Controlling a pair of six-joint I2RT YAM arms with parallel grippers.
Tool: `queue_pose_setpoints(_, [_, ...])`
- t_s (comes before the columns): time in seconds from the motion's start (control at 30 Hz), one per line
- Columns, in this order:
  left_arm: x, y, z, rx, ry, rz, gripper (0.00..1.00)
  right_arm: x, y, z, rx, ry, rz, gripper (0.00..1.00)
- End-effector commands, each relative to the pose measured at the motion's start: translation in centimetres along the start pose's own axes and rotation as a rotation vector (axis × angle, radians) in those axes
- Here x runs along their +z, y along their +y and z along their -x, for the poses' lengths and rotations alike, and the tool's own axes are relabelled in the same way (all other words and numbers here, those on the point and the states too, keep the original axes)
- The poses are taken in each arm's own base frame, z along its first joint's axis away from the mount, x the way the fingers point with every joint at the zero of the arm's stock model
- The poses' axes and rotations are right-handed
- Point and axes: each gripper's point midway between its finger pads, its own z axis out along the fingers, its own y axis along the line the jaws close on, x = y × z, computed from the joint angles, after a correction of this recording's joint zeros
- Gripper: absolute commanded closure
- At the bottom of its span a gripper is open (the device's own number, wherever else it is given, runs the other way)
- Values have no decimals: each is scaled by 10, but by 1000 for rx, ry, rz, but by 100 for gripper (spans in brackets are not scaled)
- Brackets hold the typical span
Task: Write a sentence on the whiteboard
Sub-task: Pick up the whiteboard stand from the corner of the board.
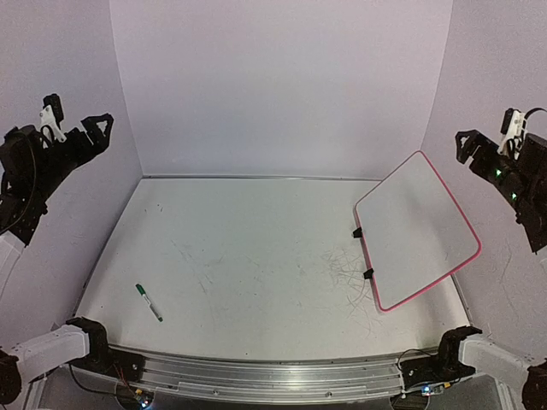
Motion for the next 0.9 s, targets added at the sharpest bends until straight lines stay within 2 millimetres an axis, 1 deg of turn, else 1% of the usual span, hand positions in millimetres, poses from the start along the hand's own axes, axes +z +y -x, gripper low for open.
queue_pose_setpoints(0.0, [14,-20,-20,2,104,-131,1,7,17,-16,-46,84,93,2])
queue_pose_setpoints(0.13, [27,-23,-45,-32,190,-174,1,18,33,-35,-37,156,180,2])
queue_pose_setpoints(0.23, [36,-25,-65,-65,260,-201,0,27,52,-57,-20,220,232,2])
queue_pose_setpoints(0.33, [44,-27,-84,-97,326,-232,1,34,82,-90,-36,292,264,2])
queue_pose_setpoints(0.4, [47,-28,-95,-113,366,-253,1,34,111,-118,-53,354,300,2])
queue_pose_setpoints(0.47, [49,-28,-106,-126,401,-263,1,40,128,-148,-35,418,292,2])
queue_pose_setpoints(0.53, [50,-25,-115,-131,422,-256,1,42,142,-177,30,485,293,2])
queue_pose_setpoints(0.6, [50,-20,-120,-125,424,-237,1,45,147,-202,92,542,269,2])
queue_pose_setpoints(0.63, [51,-17,-123,-118,428,-228,1,48,146,-212,123,560,248,2])
queue_pose_setpoints(0.77, [53,-11,-130,-87,441,-208,1,53,131,-252,263,621,134,2])
queue_pose_setpoints(0.87, [55,-6,-136,-66,451,-192,1,56,125,-279,347,678,65,2])
